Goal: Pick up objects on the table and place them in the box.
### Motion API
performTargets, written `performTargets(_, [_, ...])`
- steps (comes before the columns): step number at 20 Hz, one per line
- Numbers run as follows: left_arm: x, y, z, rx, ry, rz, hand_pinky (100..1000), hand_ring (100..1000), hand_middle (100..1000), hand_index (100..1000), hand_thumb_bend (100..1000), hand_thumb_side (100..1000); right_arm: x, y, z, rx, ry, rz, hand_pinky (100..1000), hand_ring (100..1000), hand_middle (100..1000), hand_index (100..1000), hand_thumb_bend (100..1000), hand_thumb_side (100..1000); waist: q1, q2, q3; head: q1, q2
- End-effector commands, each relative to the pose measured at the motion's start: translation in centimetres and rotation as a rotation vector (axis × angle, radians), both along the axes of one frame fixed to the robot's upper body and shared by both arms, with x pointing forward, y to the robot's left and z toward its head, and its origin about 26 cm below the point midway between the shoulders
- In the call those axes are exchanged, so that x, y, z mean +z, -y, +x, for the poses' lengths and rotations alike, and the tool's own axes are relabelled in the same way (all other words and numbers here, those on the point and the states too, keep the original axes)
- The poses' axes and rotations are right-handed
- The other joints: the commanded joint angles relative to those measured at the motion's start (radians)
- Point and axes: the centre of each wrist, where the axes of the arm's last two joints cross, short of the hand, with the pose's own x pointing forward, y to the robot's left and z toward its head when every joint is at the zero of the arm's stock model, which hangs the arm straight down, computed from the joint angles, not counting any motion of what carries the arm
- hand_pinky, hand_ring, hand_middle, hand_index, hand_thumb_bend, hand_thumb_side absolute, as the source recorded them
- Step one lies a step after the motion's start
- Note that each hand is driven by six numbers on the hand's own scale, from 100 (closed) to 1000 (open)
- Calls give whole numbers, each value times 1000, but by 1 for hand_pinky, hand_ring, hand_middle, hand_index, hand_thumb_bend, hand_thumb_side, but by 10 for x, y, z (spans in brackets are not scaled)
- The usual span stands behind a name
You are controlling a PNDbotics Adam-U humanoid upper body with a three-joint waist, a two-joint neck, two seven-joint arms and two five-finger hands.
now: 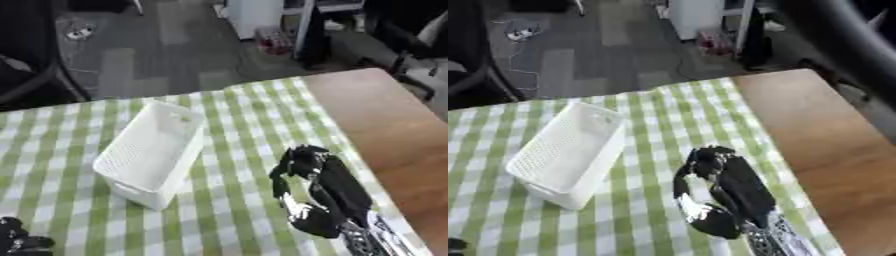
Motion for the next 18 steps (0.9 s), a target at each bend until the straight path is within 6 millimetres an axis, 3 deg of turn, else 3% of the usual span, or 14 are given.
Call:
performTargets(1, [-11,-21,-3,19,6,95,584,591,777,983,279,967,4,1,0,-5,17,-10,508,390,454,555,100,1000,0,-5,3,0,-8])
performTargets(2, [-17,-25,-4,21,0,97,449,489,687,931,173,948,4,1,-1,-6,17,-9,508,390,454,554,100,1000,-1,-5,4,0,-8])
performTargets(3, [-23,-29,-5,24,-11,92,462,499,697,938,179,956,4,1,-1,-7,17,-9,508,390,454,554,100,1000,-1,-5,4,-1,-9])
performTargets(4, [-28,-33,-6,26,-22,77,298,374,558,792,100,790,4,1,-1,-9,16,-8,507,390,454,554,100,1000,-2,-5,5,-1,-9])
performTargets(5, [-32,-36,-7,26,-31,53,298,374,558,792,100,790,4,1,-1,-10,16,-8,507,390,454,554,100,1000,-2,-5,6,-1,-8])
performTargets(6, [-36,-38,-9,22,-41,18,106,217,402,562,100,595,4,1,-1,-11,15,-8,507,390,454,553,100,1000,-3,-5,7,-1,-8])
performTargets(7, [-39,-39,-10,16,-49,-20,147,249,434,613,100,620,4,1,-1,-12,15,-8,507,390,454,554,100,1000,-3,-5,7,0,-7])
performTargets(8, [-42,-39,-12,7,-56,-57,100,100,276,381,100,533,3,0,-1,-12,14,-7,507,389,454,553,100,1000,-3,-5,8,0,-6])
performTargets(10, [-45,-39,-16,-15,-68,-130,100,100,154,282,100,479,3,0,-1,-14,14,-7,507,389,454,553,100,1000,-3,-5,9,1,-6])
performTargets(11, [-45,-38,-17,-27,-73,-165,100,100,154,282,100,479,3,0,-1,-15,13,-8,507,389,454,553,100,1000,-4,-5,9,1,-7])
performTargets(12, [-46,-37,-19,-36,-77,-189,100,100,100,255,100,472,3,0,-1,-16,13,-8,506,389,454,553,100,1000,-4,-5,9,0,-8])
performTargets(18, [-46,-30,-30,-67,-114,-304,100,100,100,245,100,524,3,0,-2,-18,11,-7,506,389,454,555,100,1000,-3,-5,10,-2,-13])
